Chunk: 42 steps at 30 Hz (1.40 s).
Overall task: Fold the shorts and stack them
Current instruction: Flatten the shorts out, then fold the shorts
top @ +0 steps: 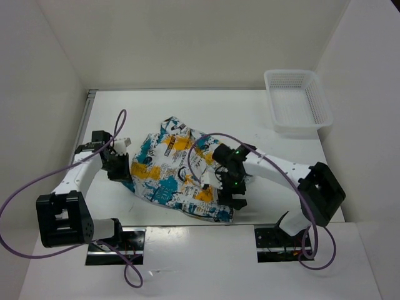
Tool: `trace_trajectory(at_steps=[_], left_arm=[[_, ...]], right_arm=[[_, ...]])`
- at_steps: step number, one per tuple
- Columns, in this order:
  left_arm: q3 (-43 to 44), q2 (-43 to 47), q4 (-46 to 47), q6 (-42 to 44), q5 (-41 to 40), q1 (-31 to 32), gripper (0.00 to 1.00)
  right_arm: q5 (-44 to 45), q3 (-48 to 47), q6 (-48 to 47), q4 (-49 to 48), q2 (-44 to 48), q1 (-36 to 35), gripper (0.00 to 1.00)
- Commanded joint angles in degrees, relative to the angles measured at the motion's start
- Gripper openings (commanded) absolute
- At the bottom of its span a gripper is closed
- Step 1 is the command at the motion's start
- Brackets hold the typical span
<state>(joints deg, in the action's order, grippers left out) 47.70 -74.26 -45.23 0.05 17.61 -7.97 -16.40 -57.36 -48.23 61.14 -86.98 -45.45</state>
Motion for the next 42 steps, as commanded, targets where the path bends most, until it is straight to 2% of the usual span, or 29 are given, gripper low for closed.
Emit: trace_trajectory(at_steps=[1, 2, 3, 4, 5, 9, 12, 16, 21, 24, 28, 33, 37, 41, 42], left_arm=[[5.5, 1.0, -7.0, -0.1, 5.2, -0.2, 0.27], [7.1, 0.4, -5.2, -0.1, 5.9, -0.2, 0.33], [9.1, -1.3, -3.0, -0.1, 7.7, -0.2, 0.45], [11.2, -2.7, 2.0, -0.1, 8.6, -0.2, 0.5], [16.5, -6.3, 4.3, -0.1, 9.7, -0.2, 0.53], [27.6, -15.3, 16.6, -0.1, 12.3, -0.2, 0.62], [32.2, -23.2, 21.7, -0.1, 7.3, 3.2, 0.63], [40.0, -32.5, 26.8, -0.1, 1.6, 8.0, 0.64], [52.4, -46.3, 28.3, -0.1, 3.2, 11.4, 0.68], [56.9, -51.2, 28.3, -0.1, 3.8, 13.9, 0.68], [57.4, -53.4, 27.0, -0.1, 3.8, 15.3, 0.68], [54.8, -54.7, 25.8, -0.1, 3.8, 15.9, 0.62], [54.3, -55.2, 22.2, -0.1, 10.6, 15.9, 0.48], [52.4, -54.6, 19.9, -0.1, 14.5, 16.5, 0.26], [51.4, -54.0, 19.3, -0.1, 15.2, 16.5, 0.13]], right_arm=[[2.5, -6.3, 3.6, -6.6, 4.5, 6.0, 1.0], [1.9, -7.5, 4.6, -8.0, 5.6, 7.9, 1.0], [-0.1, -10.1, 6.1, -9.8, 6.3, 12.3, 1.0], [-1.3, -11.4, 7.5, -11.5, 7.0, 14.5, 1.0], [-2.5, -13.5, 11.1, -15.6, 8.4, 16.6, 1.0], [-3.3, -14.2, 21.3, -27.5, 8.9, 25.1, 1.0], [0.1, -10.9, 27.0, -36.1, 5.3, 27.3, 0.96], [8.8, -6.4, 29.3, -43.2, 1.4, 28.5, 0.78], [8.1, -4.5, 30.6, -42.5, -2.4, 31.2, 0.78], [6.0, -4.5, 27.8, -39.9, -3.7, 31.2, 0.78], [5.8, -2.8, 24.0, -38.6, -5.7, 31.2, 0.78], [6.5, -1.3, 17.9, -34.8, -7.0, 31.2, 0.81], [5.9, 1.4, 15.1, -32.8, -8.6, 31.2, 0.81], [7.0, 3.4, 13.8, -33.4, -9.8, 30.6, 0.74], [7.0, 4.1, 13.2, -33.4, -9.8, 30.0, 0.64]])
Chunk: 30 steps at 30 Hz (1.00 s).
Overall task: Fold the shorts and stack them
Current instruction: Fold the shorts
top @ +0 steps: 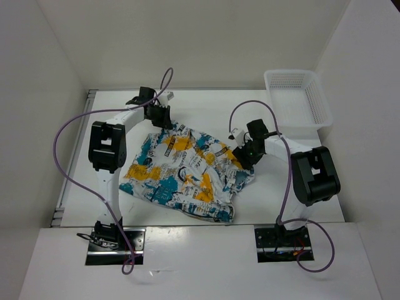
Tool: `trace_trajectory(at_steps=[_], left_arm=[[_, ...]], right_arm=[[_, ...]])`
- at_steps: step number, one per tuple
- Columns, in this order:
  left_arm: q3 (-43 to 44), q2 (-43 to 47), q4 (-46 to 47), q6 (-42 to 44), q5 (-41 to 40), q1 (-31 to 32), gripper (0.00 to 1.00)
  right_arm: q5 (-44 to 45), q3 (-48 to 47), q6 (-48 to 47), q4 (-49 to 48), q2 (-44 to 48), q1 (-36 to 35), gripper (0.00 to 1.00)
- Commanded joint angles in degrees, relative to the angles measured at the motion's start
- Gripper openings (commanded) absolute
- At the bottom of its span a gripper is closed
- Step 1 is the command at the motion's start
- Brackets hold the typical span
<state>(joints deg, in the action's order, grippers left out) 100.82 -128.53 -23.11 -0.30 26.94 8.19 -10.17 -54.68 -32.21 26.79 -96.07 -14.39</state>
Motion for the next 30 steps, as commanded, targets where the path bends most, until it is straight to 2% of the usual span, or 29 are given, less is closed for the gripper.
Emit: trace_trajectory(at_steps=[1, 2, 3, 4, 7, 9, 11, 14, 17, 19, 21, 22, 23, 24, 26, 30], left_arm=[[-2.2, 0.3, -2.8, 0.3, 6.5, 0.3, 0.08], [-2.7, 0.9, -2.8, 0.3, 7.1, 0.3, 0.05], [-3.5, 1.7, -2.8, 0.3, 7.1, 0.3, 0.0], [-3.5, 2.2, -2.8, 0.3, 7.1, 0.3, 0.0], [-1.5, 4.7, -3.3, 0.3, 5.3, -1.8, 0.0], [1.6, 6.5, -4.0, 0.3, 4.8, -3.8, 0.0], [6.9, 8.5, -6.0, 0.3, 2.7, -6.8, 0.0], [7.8, 13.5, -7.1, 0.3, -1.2, -8.6, 0.0], [1.8, 20.6, -8.8, 0.3, -3.5, -9.2, 0.0], [-8.9, 26.4, -9.9, 0.3, -3.5, -8.5, 0.02], [-16.7, 29.7, -12.1, 0.3, -4.2, -7.8, 0.09], [-23.8, 32.4, -12.9, 0.3, -4.2, -7.2, 0.14], [-27.0, 33.8, -13.9, 0.3, -4.2, -7.2, 0.3], [-29.9, 35.0, -15.4, 0.3, -3.7, -7.2, 0.37], [-36.4, 38.3, -17.3, 0.3, -3.6, -7.2, 0.43], [-39.0, 42.9, -26.7, 0.3, -2.2, -7.2, 0.51]], right_arm=[[1.3, 2.0, -2.9, 0.5, -1.2, -1.1, 0.58], [1.3, 2.0, -2.9, -0.3, -1.2, -1.1, 0.5], [1.3, 2.6, -2.9, -0.9, -1.2, -1.7, 0.34], [2.1, 2.6, -2.9, -1.6, -1.2, -1.7, 0.26], [5.1, -0.4, -1.6, -5.5, -0.6, -1.7, 0.07], [7.4, -5.2, -0.8, -9.3, -0.1, -1.7, 0.01], [9.9, -11.4, -0.2, -11.0, -0.1, -1.7, 0.0], [11.0, -18.6, -0.2, -11.1, -0.8, -2.9, 0.0], [13.2, -20.5, -4.5, -10.3, -0.8, -6.4, 0.0], [13.7, -18.9, -7.7, -9.7, 1.6, -11.0, 0.0], [14.7, -16.9, -8.3, -9.7, 2.9, -14.1, 0.0], [14.7, -15.0, -8.3, -9.2, 4.0, -15.5, 0.0], [14.7, -14.2, -8.3, -9.2, 4.6, -17.4, 0.0], [14.7, -13.4, -8.3, -8.7, 5.1, -18.0, 0.0], [14.2, -11.4, -8.3, -8.7, 5.8, -18.6, 0.0], [15.8, -7.8, -10.2, -8.2, 7.7, -18.6, 0.0]])
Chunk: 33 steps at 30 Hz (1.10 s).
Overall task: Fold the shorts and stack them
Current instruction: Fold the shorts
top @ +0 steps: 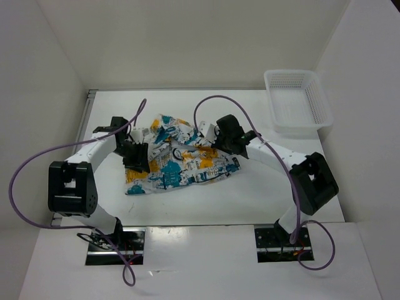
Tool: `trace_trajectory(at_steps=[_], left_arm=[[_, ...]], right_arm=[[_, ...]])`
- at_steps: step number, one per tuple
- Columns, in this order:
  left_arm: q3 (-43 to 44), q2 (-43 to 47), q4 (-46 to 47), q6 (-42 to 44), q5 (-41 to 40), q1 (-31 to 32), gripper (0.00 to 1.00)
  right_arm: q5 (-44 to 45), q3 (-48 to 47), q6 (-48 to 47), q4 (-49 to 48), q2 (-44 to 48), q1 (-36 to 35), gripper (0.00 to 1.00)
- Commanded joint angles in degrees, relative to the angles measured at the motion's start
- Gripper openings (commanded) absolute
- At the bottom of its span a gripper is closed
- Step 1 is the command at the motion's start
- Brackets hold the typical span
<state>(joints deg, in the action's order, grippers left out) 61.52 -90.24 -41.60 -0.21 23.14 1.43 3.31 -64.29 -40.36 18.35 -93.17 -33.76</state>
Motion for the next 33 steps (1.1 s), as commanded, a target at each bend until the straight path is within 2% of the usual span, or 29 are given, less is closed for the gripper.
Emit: trace_trajectory(at_steps=[1, 4, 6, 7, 8, 9, 11, 14, 17, 24, 30, 33], left_arm=[[0.3, 6.0, -10.1, 0.2, 1.6, -1.1, 0.51], [3.5, 6.6, -13.6, 0.2, 3.1, -3.9, 0.51], [6.7, 4.8, -7.8, 0.2, 7.0, -7.1, 0.51], [8.9, 3.0, 5.9, 0.2, 9.7, -11.0, 0.58], [8.9, 3.0, 6.0, 0.2, 9.7, -11.0, 0.58], [9.5, 2.0, 13.1, 0.2, 9.7, -11.0, 0.58], [11.0, -2.1, 18.7, 0.2, 9.7, -9.6, 0.59], [16.2, -8.5, 23.5, 0.2, 9.2, -6.2, 0.68], [22.9, -15.0, 27.1, 0.2, 8.1, -2.8, 0.71], [41.1, -34.5, 29.7, 0.2, 6.6, 4.3, 0.75], [50.5, -43.9, 30.7, 0.2, 1.9, 6.7, 0.78], [56.0, -47.6, 27.7, 0.2, -3.3, 7.3, 0.79]], right_arm=[[2.8, 3.6, -2.6, 0.3, 5.4, 0.8, 0.0], [3.9, 7.6, -3.8, 0.3, 7.9, 0.8, 0.0], [3.9, 9.7, -4.9, 0.3, 9.9, 0.8, 0.0], [4.4, 13.5, -5.5, 0.3, 11.7, 0.8, 0.0], [4.4, 13.5, -5.5, 0.3, 11.7, 0.8, 0.0], [4.4, 14.4, -6.3, 0.3, 11.7, 0.8, 0.0], [4.4, 16.6, -7.1, -0.9, 12.5, 0.8, 0.0], [4.9, 18.4, -8.2, -3.1, 12.5, 0.2, 0.0], [5.0, 18.4, -9.3, -5.0, 11.3, -0.5, 0.0], [5.7, 18.4, -10.2, -5.0, 10.7, -1.7, 0.0], [3.6, 18.4, -7.4, -3.3, 10.7, -1.7, 0.0], [3.0, 17.4, -6.2, -2.8, 10.7, -1.7, 0.0]])
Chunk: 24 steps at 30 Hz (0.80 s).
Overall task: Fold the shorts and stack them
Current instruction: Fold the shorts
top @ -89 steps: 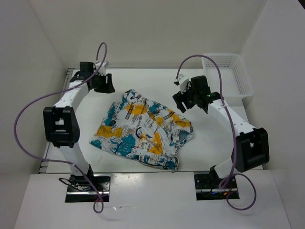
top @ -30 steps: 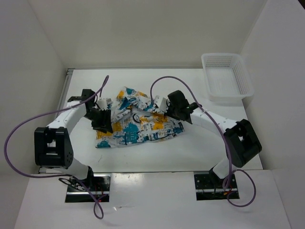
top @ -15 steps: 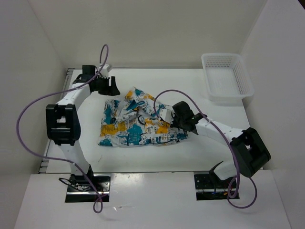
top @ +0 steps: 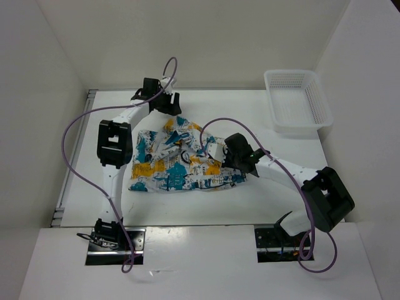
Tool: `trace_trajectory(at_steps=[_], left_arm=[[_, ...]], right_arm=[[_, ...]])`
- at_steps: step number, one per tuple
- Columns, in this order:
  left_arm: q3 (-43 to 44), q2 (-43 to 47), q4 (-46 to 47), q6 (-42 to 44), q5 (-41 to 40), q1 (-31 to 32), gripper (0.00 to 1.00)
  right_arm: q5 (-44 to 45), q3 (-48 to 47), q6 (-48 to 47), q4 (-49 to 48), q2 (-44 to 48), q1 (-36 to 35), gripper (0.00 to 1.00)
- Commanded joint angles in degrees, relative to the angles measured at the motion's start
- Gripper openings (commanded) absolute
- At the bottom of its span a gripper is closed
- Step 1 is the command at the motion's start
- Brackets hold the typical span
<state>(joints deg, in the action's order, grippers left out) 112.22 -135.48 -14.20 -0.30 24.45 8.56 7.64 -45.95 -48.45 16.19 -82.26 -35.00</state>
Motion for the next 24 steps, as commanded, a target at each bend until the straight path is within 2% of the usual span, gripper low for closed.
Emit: trace_trajectory(at_steps=[1, 5, 11, 14, 18, 19, 22, 24], left_arm=[[6.5, -3.2, -1.2, 0.3, -6.9, 0.1, 0.79], [8.3, -4.4, -6.1, 0.3, -1.3, 0.1, 0.76], [1.3, -1.0, -9.3, 0.3, 3.8, 0.8, 0.71], [0.7, -0.4, -9.3, 0.3, 4.5, 0.8, 0.67], [0.7, -1.6, -9.3, 0.3, 4.5, 1.3, 0.32], [0.7, -2.2, -9.9, 0.3, 4.5, 1.3, 0.14], [1.4, -2.2, -9.9, 0.3, 5.6, 1.3, 0.0], [1.9, -1.0, -10.5, 0.3, 6.8, 1.3, 0.0]], right_arm=[[-2.0, -1.0, 1.9, -0.6, -0.2, -0.5, 0.0], [-3.6, -2.0, 2.5, 0.1, -0.2, -0.5, 0.0], [-3.1, -2.0, 2.5, 0.1, -0.2, -0.5, 0.0], [-3.1, -2.0, 2.5, 0.1, -0.2, -0.5, 0.0], [-3.1, -2.0, 2.0, 0.1, -0.2, -0.5, 0.0], [-2.5, -2.0, 2.0, 0.1, -0.2, -0.5, 0.0], [-1.8, -2.0, 2.0, 0.1, 0.4, -0.5, 0.0], [-1.2, -2.0, 2.0, 0.1, 0.4, -0.5, 0.0]])
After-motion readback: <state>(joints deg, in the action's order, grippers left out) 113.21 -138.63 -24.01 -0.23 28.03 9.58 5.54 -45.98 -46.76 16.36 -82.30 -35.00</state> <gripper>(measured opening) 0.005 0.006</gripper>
